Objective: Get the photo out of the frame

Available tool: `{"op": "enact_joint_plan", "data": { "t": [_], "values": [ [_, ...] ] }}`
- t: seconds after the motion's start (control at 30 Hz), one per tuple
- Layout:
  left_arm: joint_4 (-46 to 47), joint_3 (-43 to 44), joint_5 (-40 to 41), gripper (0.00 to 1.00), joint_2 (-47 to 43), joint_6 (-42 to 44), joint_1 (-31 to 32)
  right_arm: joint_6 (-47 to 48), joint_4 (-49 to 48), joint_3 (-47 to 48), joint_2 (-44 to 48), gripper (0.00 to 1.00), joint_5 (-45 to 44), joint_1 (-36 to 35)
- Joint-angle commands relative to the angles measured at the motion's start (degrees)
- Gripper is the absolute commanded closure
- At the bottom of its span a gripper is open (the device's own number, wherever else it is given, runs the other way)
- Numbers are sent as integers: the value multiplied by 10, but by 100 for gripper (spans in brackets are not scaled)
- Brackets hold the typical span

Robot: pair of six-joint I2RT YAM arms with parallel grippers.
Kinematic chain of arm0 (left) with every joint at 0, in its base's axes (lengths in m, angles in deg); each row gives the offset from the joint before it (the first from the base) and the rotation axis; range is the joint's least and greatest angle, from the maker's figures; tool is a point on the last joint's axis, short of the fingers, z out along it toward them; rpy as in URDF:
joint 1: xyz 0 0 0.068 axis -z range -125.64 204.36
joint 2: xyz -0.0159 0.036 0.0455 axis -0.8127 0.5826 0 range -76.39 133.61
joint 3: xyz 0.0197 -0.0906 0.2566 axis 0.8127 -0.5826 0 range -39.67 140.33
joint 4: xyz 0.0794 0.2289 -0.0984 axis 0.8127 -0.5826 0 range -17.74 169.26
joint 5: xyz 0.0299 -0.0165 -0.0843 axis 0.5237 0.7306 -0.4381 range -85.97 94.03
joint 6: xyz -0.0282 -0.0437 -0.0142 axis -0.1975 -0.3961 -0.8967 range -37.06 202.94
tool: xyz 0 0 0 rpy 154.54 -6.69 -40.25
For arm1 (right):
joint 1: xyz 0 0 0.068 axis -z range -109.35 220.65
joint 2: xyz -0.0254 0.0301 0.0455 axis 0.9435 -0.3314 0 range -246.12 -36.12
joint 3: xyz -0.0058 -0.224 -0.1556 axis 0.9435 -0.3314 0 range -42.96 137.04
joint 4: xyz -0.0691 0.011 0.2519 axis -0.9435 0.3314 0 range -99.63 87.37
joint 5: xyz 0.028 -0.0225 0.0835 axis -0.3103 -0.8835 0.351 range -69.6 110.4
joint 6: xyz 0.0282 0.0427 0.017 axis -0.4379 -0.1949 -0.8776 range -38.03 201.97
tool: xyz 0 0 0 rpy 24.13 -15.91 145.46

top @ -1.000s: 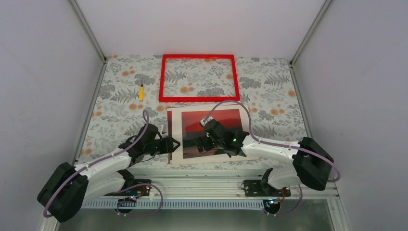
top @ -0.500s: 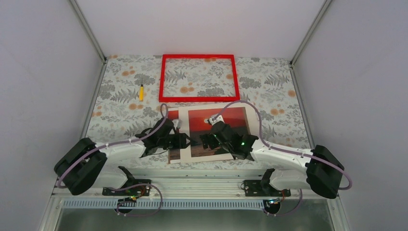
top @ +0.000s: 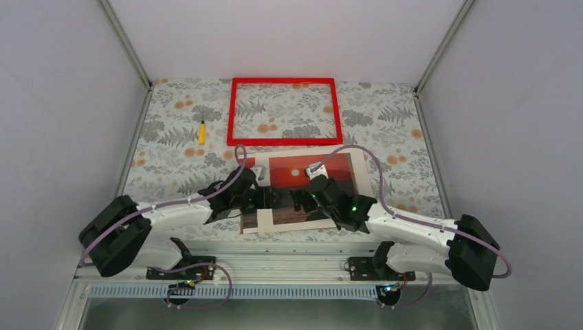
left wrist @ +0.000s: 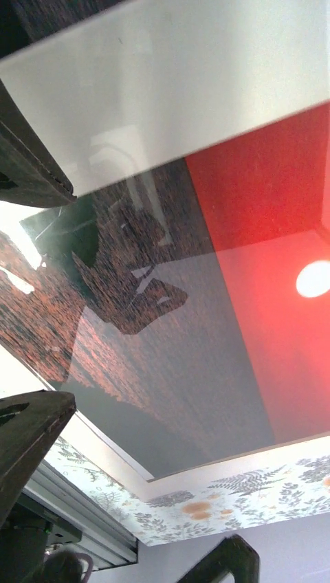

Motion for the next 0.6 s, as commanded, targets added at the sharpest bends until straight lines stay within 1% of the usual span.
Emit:
{"op": "enact_joint_plan", "data": {
  "t": [0.0,0.17,0.33,0.43,0.57],
  "values": [
    [-31,-25,45,32,-51,-7,-8,13,-19,0,-20,0,9,-3],
    [-61,-58,46,27,-103,5,-54,19,-23,3,-38,0,16,-3],
    [-77,-96,18,23,-153,16,-117,21,-30,1,-37,0,19,-3],
    [-76,-107,4,22,-164,19,-126,23,-35,0,-40,0,19,-3],
    [-71,-111,-7,21,-153,29,-141,24,-39,4,-51,0,26,-3]
  ]
}}
